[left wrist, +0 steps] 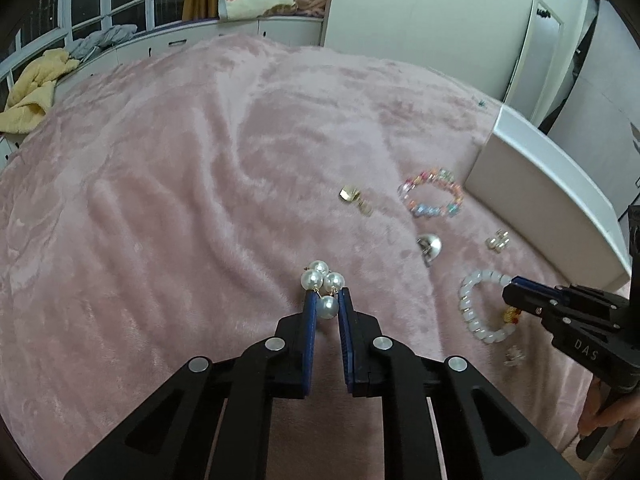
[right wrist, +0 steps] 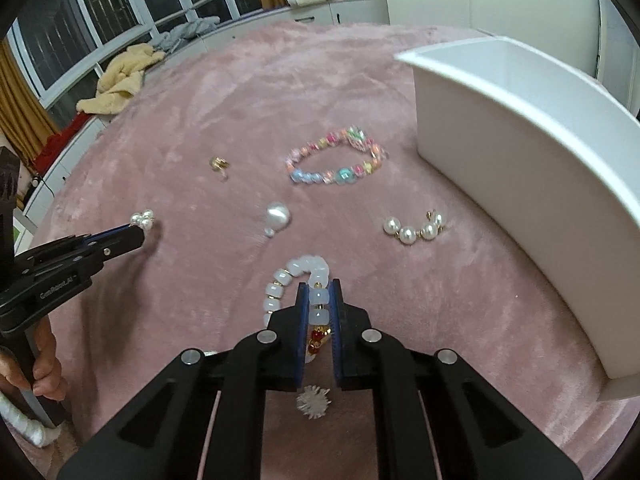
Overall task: Organize jewelry
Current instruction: 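Carry both items into the white box and open both tools, then lift both tools out of the box and move back over the bed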
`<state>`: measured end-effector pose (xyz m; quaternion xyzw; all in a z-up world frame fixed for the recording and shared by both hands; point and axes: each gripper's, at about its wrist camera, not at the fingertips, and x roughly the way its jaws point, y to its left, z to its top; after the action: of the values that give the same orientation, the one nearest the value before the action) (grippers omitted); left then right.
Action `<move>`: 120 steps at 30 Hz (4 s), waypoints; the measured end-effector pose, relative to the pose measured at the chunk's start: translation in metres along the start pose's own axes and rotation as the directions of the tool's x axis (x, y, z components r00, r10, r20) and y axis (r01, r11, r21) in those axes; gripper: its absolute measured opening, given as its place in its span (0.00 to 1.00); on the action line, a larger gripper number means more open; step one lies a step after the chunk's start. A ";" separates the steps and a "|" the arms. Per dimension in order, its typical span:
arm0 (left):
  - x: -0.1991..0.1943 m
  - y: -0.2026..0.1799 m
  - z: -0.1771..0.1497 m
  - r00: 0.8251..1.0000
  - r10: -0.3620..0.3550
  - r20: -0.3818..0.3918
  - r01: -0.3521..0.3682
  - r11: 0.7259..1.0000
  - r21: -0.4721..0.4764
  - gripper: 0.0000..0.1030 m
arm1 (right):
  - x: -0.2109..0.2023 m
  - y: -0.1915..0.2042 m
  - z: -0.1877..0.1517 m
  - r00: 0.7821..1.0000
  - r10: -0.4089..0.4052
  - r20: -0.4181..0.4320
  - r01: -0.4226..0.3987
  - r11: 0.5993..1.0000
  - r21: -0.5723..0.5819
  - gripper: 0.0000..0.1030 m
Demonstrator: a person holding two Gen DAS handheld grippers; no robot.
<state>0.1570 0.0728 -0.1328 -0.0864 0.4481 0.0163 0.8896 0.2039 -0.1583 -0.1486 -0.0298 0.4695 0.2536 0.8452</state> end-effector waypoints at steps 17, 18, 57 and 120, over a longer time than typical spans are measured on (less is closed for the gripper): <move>-0.053 -0.064 0.045 0.992 -0.082 0.099 0.072 0.993 0.096 0.15 | -0.105 -0.013 0.045 0.969 -0.015 0.245 0.016 1.000 -0.003 0.10; -0.056 -0.073 0.051 0.990 -0.089 0.106 0.077 0.991 0.113 0.15 | -0.110 -0.016 0.047 0.966 -0.019 0.256 0.019 1.000 0.001 0.10; 0.132 -0.320 0.136 0.962 -0.141 -0.232 0.227 0.888 0.399 0.24 | -0.074 -0.220 0.048 0.968 -0.238 0.080 0.219 0.957 0.191 0.12; -0.037 -0.015 0.055 0.976 -0.180 0.121 0.160 0.975 0.154 0.91 | -0.061 0.026 0.058 0.972 -0.103 0.212 0.136 0.980 -0.147 0.80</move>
<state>0.1800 0.0689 -0.0693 -0.0593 0.3780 -0.0864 0.9198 0.2116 -0.1436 -0.0623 -0.1001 0.3562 0.2409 0.8973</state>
